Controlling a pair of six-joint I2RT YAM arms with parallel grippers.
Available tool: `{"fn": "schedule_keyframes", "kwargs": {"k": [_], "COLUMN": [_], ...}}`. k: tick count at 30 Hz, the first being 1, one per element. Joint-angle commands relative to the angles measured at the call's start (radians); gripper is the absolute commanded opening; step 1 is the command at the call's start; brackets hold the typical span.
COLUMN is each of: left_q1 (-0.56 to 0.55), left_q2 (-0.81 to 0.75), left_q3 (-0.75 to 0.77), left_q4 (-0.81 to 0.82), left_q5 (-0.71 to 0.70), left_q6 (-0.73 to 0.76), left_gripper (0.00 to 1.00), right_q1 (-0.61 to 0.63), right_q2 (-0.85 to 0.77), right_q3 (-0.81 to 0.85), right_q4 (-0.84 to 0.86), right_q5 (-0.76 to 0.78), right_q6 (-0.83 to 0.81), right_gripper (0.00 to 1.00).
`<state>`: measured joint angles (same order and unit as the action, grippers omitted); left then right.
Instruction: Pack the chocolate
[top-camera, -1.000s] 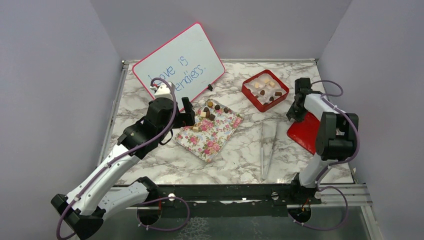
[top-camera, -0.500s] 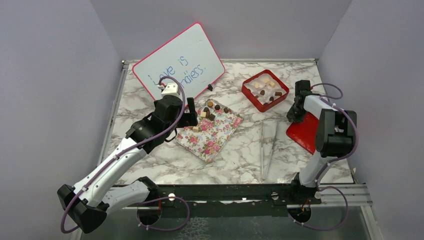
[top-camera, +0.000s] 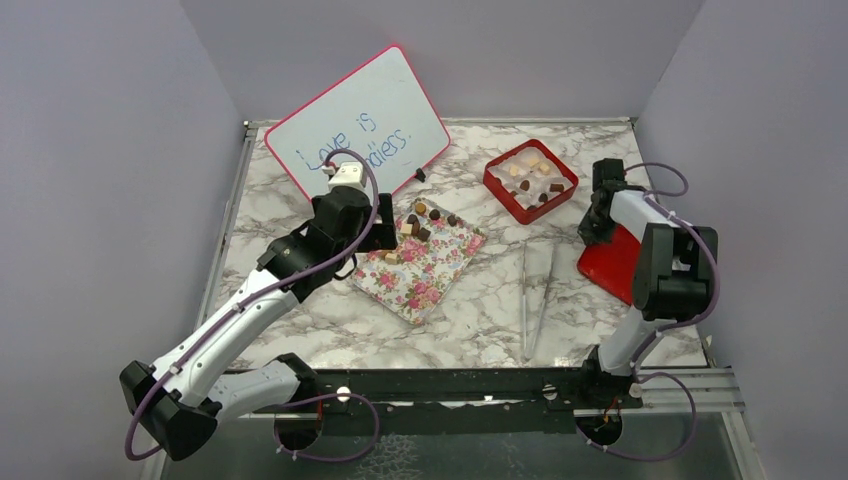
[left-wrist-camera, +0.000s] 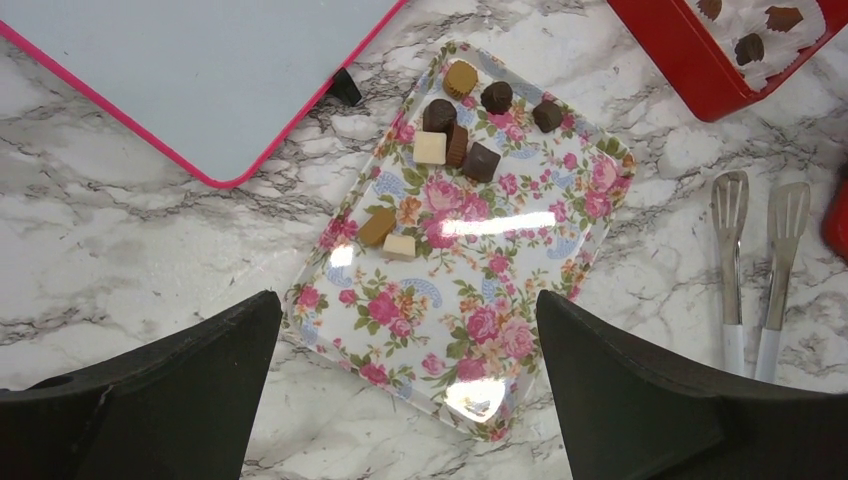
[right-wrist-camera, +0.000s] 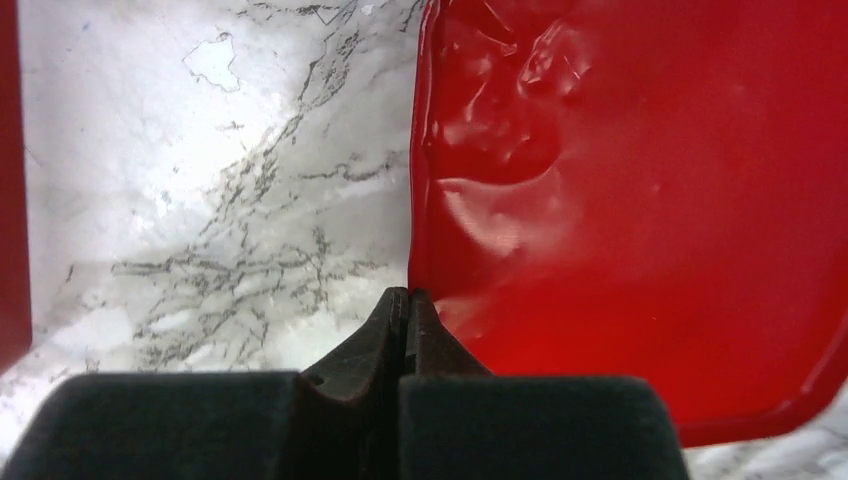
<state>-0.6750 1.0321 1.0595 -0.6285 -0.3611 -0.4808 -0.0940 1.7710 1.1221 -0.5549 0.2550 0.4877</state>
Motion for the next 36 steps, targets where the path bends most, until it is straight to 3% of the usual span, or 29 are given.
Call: {"fn": "schedule_keyframes", "kwargs": {"k": [1,4,10,16,24,29,36], "left_q1": [0.003,0.004,0.003,0.003,0.004,0.002,-0.001], "left_q2": [0.002,-0.024,-0.15,-0.244,-0.211,-0.137,-0.015], "left_q3": [0.022,-0.017,-0.196,-0.354,-0.346,-0.274,-0.152], "left_q4": [0.049,0.123,0.474,0.711,0.741,0.731,0.701], "left_q5": [-0.004,0.059,0.288,0.519,0.752,0.86,0.94], "left_q6": [0.073,0.166,0.503,0.807,1.045,1.138,1.3], "left_gripper": [0.99,0.98,0.97,0.95,0.72,0.79,0.8], "right_q1": [-0.01,-0.01,0.0,0.087,0.281,0.388,0.627], "right_q2": [-0.113,-0.175,-0.324,-0.399,-0.441,-0.441,-0.419], "right_q3": [0.08,0.119,0.196,0.297,0.446,0.487,0.547], "right_q4": [-0.129,-0.198,-0.298,-0.406,-0.494,-0.505,-0.52], "right_q5": [0.063,0.038,-0.073,-0.183,-0.392,-0.531,-0.521], "right_q6": [-0.079,-0.107,-0.159,-0.155,-0.17,-0.165,-0.183], "right_gripper": [0.01,0.01,0.01,0.01,0.01,0.01,0.01]}}
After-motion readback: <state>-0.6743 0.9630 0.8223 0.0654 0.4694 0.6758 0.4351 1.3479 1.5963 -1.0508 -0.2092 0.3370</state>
